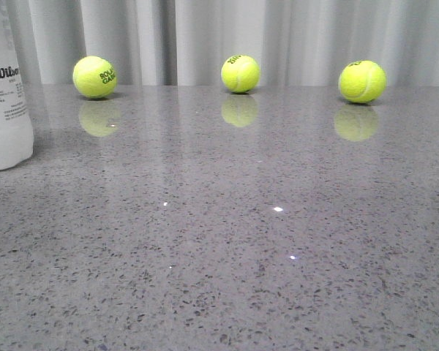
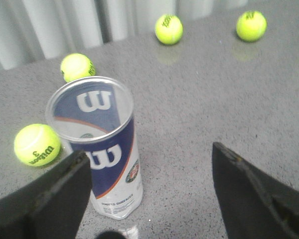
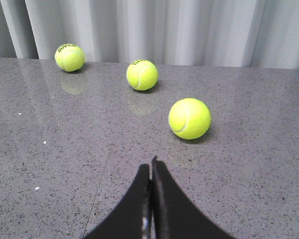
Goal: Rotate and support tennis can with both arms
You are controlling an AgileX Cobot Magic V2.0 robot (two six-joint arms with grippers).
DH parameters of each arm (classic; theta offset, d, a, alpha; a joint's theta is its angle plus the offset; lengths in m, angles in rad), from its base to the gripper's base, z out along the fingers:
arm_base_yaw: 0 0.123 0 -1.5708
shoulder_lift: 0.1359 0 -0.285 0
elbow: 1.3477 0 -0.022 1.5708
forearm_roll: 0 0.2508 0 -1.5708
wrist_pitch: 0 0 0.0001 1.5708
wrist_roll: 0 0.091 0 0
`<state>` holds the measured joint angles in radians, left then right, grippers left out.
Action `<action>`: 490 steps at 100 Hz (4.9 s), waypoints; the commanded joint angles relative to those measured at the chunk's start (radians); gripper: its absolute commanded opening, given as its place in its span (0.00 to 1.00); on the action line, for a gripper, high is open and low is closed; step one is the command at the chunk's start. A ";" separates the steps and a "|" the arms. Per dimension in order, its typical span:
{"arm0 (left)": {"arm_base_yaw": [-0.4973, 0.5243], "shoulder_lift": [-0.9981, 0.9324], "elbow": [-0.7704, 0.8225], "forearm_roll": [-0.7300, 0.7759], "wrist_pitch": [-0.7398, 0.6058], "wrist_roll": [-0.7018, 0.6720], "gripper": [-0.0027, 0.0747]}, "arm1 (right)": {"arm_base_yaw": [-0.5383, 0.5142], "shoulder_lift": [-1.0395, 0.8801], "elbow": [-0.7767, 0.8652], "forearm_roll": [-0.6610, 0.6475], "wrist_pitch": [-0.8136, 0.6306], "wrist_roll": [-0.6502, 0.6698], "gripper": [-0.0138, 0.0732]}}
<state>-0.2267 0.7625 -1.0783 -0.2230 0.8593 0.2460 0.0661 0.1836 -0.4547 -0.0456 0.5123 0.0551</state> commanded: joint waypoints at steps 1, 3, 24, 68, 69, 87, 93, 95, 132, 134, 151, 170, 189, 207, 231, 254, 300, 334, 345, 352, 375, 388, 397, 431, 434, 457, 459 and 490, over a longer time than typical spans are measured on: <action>0.002 -0.099 0.088 -0.015 -0.173 -0.027 0.67 | -0.005 0.008 -0.025 -0.013 -0.085 0.000 0.08; 0.002 -0.123 0.118 -0.019 -0.194 -0.027 0.67 | -0.005 0.008 -0.025 -0.013 -0.085 0.000 0.08; 0.002 -0.351 0.406 -0.035 -0.385 -0.027 0.67 | -0.005 0.008 -0.025 -0.013 -0.085 0.000 0.08; 0.002 -0.534 0.754 -0.038 -0.782 -0.027 0.62 | -0.005 0.008 -0.025 -0.013 -0.085 0.000 0.08; 0.002 -0.534 0.756 -0.038 -0.782 -0.027 0.62 | -0.005 0.008 -0.025 -0.013 -0.085 0.000 0.08; 0.002 -0.534 0.755 -0.038 -0.793 -0.027 0.25 | -0.005 0.008 -0.025 -0.013 -0.085 0.000 0.08; 0.002 -0.534 0.755 -0.038 -0.794 -0.027 0.11 | -0.005 0.008 -0.025 -0.013 -0.085 0.000 0.08; 0.002 -0.534 0.755 -0.038 -0.794 -0.027 0.06 | -0.005 0.008 -0.025 -0.013 -0.085 0.000 0.08; 0.002 -0.534 0.755 -0.036 -0.794 -0.027 0.01 | -0.005 0.008 -0.025 -0.013 -0.085 0.000 0.08; 0.002 -0.534 0.755 -0.036 -0.794 -0.027 0.01 | -0.005 0.008 -0.025 -0.013 -0.085 0.000 0.08; 0.002 -0.534 0.755 -0.032 -0.794 -0.027 0.01 | -0.005 0.008 -0.025 -0.013 -0.085 0.000 0.08; 0.002 -0.534 0.755 -0.029 -0.794 -0.026 0.01 | -0.005 0.008 -0.025 -0.013 -0.085 0.000 0.08; 0.002 -0.534 0.757 -0.016 -0.794 -0.026 0.01 | -0.005 0.008 -0.025 -0.013 -0.085 0.000 0.08; 0.002 -0.534 0.793 0.147 -0.834 -0.149 0.01 | -0.005 0.008 -0.025 -0.013 -0.085 0.000 0.08; 0.053 -0.593 0.894 0.271 -0.920 -0.256 0.01 | -0.005 0.008 -0.025 -0.013 -0.085 0.000 0.08; 0.132 -0.718 1.016 0.280 -0.922 -0.256 0.01 | -0.005 0.008 -0.025 -0.013 -0.085 0.000 0.08; 0.231 -0.805 1.123 0.289 -0.950 -0.256 0.01 | -0.005 0.010 -0.025 -0.013 -0.083 0.000 0.08; 0.231 -0.805 1.123 0.289 -0.951 -0.256 0.01 | -0.005 0.010 -0.025 -0.013 -0.083 0.000 0.08; 0.231 -0.805 1.123 0.289 -0.951 -0.256 0.01 | -0.005 0.010 -0.025 -0.013 -0.083 0.000 0.08; 0.231 -0.805 1.123 0.289 -0.951 -0.256 0.01 | -0.005 0.010 -0.025 -0.013 -0.083 0.000 0.08; 0.231 -0.805 1.123 0.289 -0.951 -0.256 0.01 | -0.005 0.010 -0.025 -0.013 -0.083 0.000 0.08; 0.231 -0.805 1.123 0.289 -0.951 -0.256 0.01 | -0.005 0.010 -0.025 -0.013 -0.083 0.000 0.08; 0.231 -0.805 1.123 0.289 -0.951 -0.256 0.01 | -0.005 0.010 -0.022 -0.013 -0.084 0.000 0.08; 0.231 -0.805 1.123 0.289 -0.951 -0.256 0.01 | -0.002 -0.060 0.141 0.036 -0.264 0.000 0.08; 0.231 -0.805 1.123 0.289 -0.951 -0.256 0.01 | -0.002 -0.074 0.161 0.046 -0.284 0.000 0.08; 0.231 -0.805 1.123 0.289 -0.951 -0.256 0.01 | -0.002 -0.219 0.312 0.057 -0.414 0.000 0.08; 0.231 -0.805 1.123 0.289 -0.951 -0.256 0.01 | -0.002 -0.219 0.324 0.057 -0.425 0.000 0.08; 0.231 -0.805 1.123 0.289 -0.951 -0.256 0.01 | -0.002 -0.215 0.464 0.065 -0.596 0.008 0.08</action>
<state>0.0025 -0.0041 -0.0036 0.0670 -0.0088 0.0000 0.0661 -0.0108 0.0145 0.0164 0.0429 0.0574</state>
